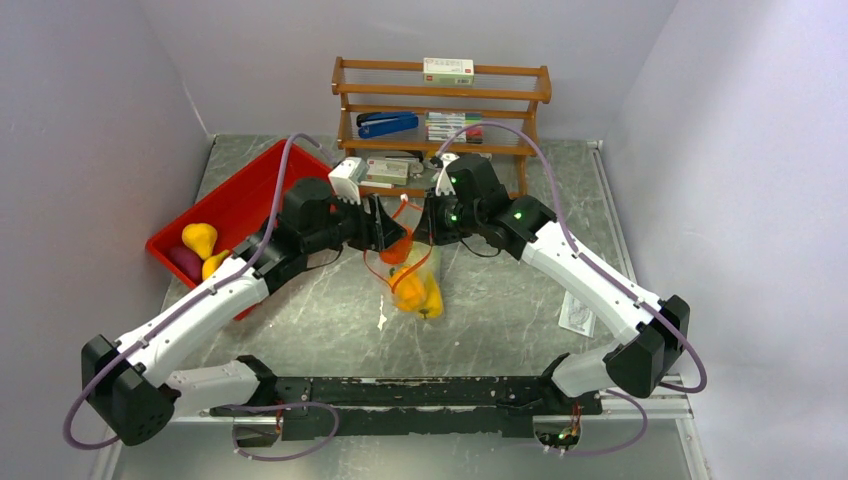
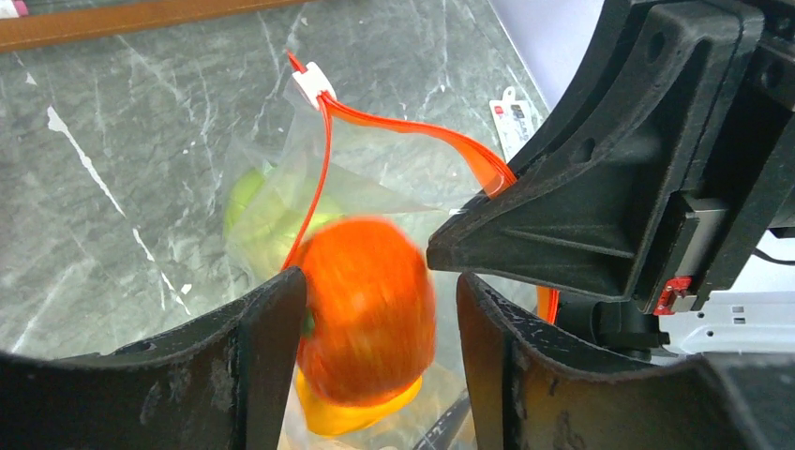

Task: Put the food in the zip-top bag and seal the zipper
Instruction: Place the fake vegetable in the zipper food storage bag.

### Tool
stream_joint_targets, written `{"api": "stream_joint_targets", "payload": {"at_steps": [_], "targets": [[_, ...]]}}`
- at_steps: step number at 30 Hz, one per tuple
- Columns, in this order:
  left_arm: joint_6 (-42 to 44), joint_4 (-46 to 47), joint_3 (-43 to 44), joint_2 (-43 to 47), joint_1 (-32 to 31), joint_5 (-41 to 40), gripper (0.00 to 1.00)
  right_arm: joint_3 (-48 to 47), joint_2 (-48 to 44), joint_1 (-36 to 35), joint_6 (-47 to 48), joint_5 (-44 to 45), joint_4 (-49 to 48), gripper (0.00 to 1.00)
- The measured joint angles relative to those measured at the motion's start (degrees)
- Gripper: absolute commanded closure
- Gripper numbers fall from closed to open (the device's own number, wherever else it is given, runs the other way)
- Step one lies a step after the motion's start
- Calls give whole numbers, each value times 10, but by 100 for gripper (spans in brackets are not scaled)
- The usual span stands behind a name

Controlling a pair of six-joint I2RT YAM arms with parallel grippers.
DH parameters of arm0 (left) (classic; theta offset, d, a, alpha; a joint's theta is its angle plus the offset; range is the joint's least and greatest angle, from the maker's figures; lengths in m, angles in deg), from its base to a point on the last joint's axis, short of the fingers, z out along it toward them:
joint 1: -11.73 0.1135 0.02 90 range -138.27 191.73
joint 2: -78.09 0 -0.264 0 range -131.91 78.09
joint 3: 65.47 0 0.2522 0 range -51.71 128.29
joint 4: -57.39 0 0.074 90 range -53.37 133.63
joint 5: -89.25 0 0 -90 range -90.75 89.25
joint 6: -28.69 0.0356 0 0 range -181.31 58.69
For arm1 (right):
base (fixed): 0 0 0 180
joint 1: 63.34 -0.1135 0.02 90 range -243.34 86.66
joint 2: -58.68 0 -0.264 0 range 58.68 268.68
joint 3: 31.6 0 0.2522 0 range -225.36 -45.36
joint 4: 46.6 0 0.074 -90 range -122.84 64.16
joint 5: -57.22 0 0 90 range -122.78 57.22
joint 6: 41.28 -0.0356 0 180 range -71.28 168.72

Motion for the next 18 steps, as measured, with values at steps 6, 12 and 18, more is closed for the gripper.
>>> {"api": "stream_joint_targets", "payload": {"at_steps": [6, 12, 18], "targets": [[5, -13, 3, 1, -5, -17, 37, 0, 0, 0, -1, 0, 0, 100], [11, -28, 14, 4, -5, -28, 35, 0, 0, 0, -2, 0, 0, 100], [15, -40, 19, 8, -5, -49, 32, 0, 0, 0, -6, 0, -2, 100]]}}
